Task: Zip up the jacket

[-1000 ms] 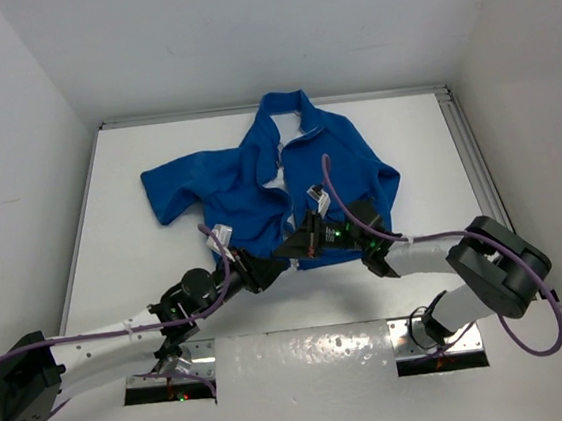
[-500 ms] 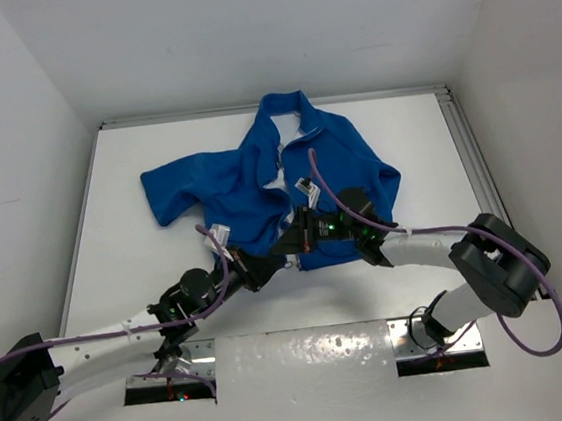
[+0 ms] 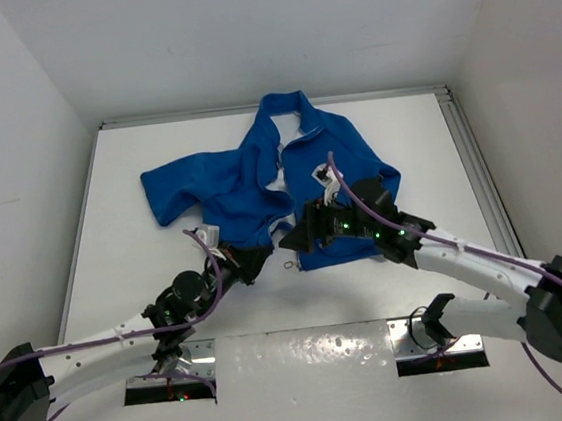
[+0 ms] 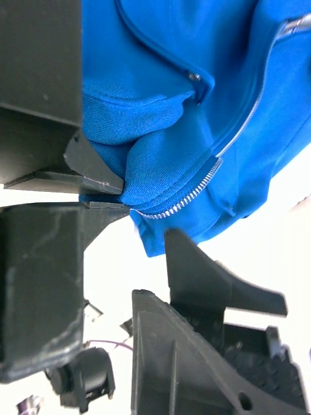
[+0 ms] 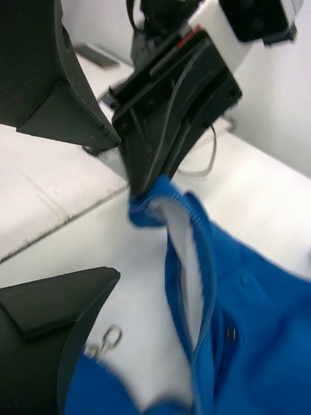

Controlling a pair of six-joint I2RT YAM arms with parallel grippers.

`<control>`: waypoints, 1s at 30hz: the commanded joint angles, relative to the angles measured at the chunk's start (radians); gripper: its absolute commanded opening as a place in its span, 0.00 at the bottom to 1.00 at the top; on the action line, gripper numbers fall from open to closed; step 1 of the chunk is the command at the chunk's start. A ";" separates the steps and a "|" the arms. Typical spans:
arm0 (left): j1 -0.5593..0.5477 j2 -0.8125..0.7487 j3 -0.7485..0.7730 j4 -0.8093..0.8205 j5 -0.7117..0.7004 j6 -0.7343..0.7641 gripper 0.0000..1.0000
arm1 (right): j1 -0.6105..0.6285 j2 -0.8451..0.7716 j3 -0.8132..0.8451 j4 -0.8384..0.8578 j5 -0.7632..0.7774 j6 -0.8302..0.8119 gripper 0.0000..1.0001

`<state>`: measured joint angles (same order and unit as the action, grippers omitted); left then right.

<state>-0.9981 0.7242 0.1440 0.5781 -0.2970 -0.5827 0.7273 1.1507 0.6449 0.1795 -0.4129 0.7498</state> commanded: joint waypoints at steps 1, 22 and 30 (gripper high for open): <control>0.001 -0.012 0.039 0.046 -0.056 0.066 0.00 | 0.003 -0.068 -0.056 -0.100 0.169 -0.063 0.71; 0.001 0.080 0.131 0.000 -0.102 0.144 0.00 | 0.064 0.256 -0.068 -0.121 0.491 -0.101 0.26; 0.001 0.060 0.129 -0.021 -0.128 0.155 0.00 | 0.126 0.353 0.013 -0.153 0.594 -0.164 0.37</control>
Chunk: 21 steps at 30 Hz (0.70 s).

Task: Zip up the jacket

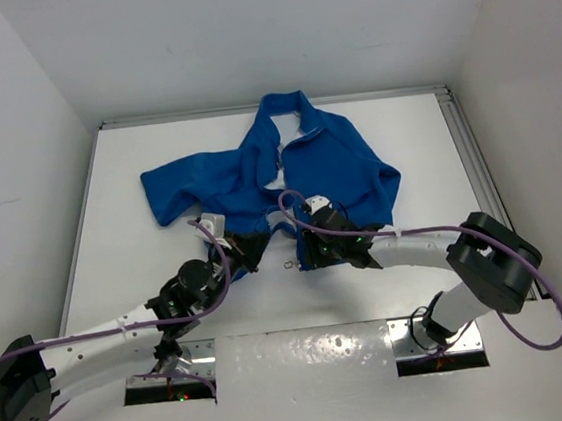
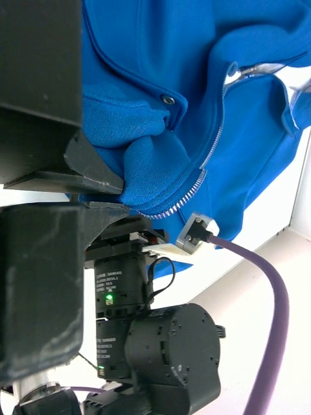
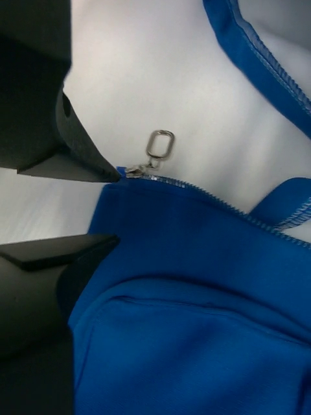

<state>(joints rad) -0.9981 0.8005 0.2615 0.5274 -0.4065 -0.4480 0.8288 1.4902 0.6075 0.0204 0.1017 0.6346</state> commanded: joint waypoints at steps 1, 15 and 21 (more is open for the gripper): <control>0.001 -0.015 0.010 0.032 -0.026 0.022 0.00 | 0.036 0.018 0.054 0.010 0.114 -0.055 0.38; 0.001 -0.064 0.004 -0.032 -0.138 0.000 0.00 | 0.058 0.111 0.086 0.015 0.164 -0.061 0.43; 0.001 -0.066 0.012 -0.044 -0.143 0.002 0.00 | 0.079 0.148 0.106 -0.017 0.216 -0.059 0.43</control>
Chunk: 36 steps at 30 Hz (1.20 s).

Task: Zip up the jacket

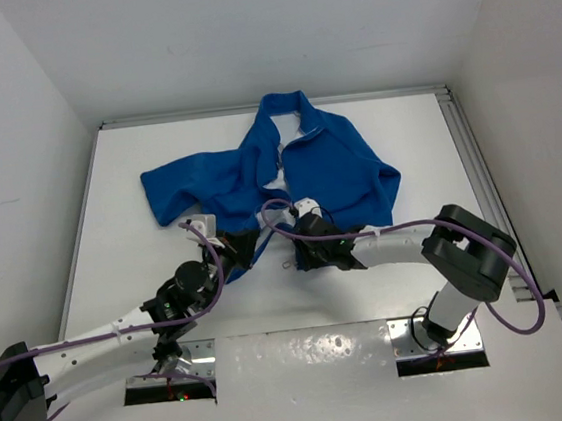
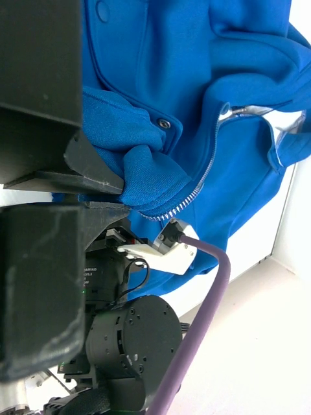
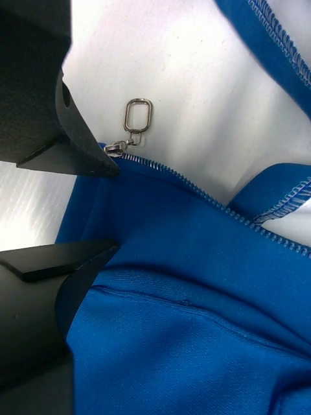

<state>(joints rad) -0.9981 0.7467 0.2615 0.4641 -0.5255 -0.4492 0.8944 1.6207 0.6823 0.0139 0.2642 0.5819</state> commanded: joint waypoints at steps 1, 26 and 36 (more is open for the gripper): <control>0.001 -0.017 0.013 0.005 -0.028 0.000 0.00 | 0.017 0.021 0.034 -0.015 0.062 -0.007 0.43; 0.001 -0.027 0.021 -0.036 -0.074 -0.023 0.00 | 0.063 -0.009 0.026 -0.103 0.092 0.091 0.39; 0.001 -0.030 0.018 -0.034 -0.077 -0.020 0.00 | 0.061 0.004 -0.024 -0.091 0.104 0.156 0.21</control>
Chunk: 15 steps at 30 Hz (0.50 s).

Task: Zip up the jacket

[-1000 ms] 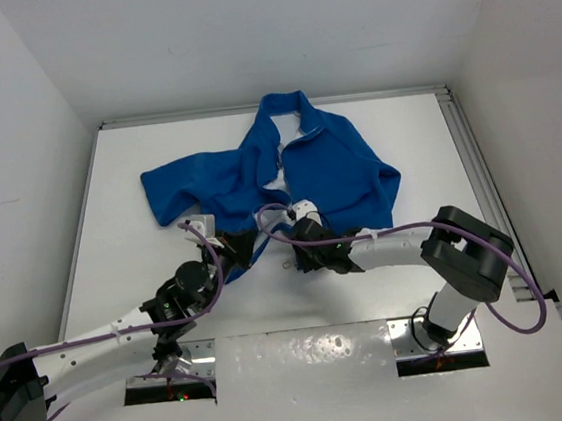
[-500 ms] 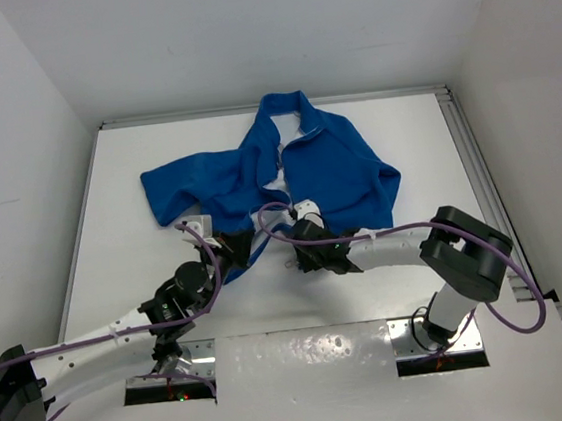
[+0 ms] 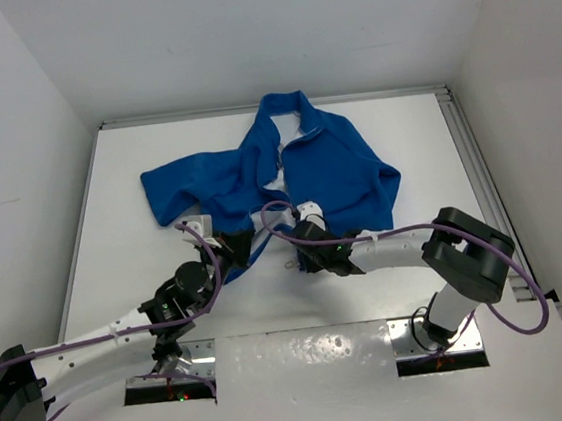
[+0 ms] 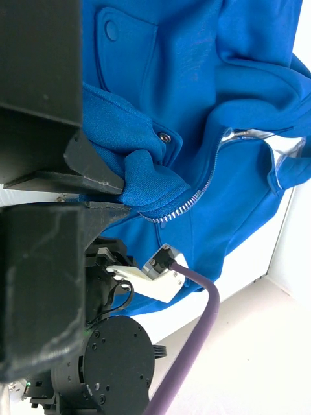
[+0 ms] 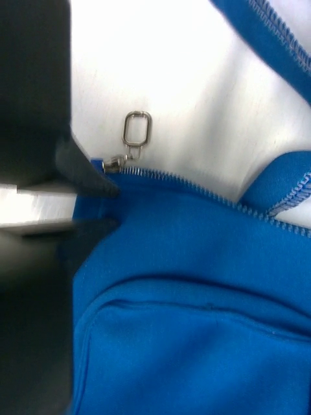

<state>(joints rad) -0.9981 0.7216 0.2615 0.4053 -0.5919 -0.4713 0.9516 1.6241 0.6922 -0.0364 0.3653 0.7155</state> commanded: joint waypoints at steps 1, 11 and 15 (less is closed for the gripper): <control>0.001 -0.008 0.022 0.014 -0.008 0.000 0.00 | 0.004 0.000 -0.042 -0.039 0.012 0.022 0.13; 0.003 0.001 0.016 0.043 0.004 0.002 0.00 | 0.004 -0.046 -0.046 -0.036 0.003 0.022 0.02; 0.001 0.004 0.018 0.042 0.017 0.002 0.00 | 0.004 -0.133 -0.037 -0.045 0.004 0.010 0.31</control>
<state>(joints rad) -0.9981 0.7284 0.2615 0.3988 -0.5838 -0.4717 0.9531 1.5661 0.6514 -0.0528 0.3634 0.7345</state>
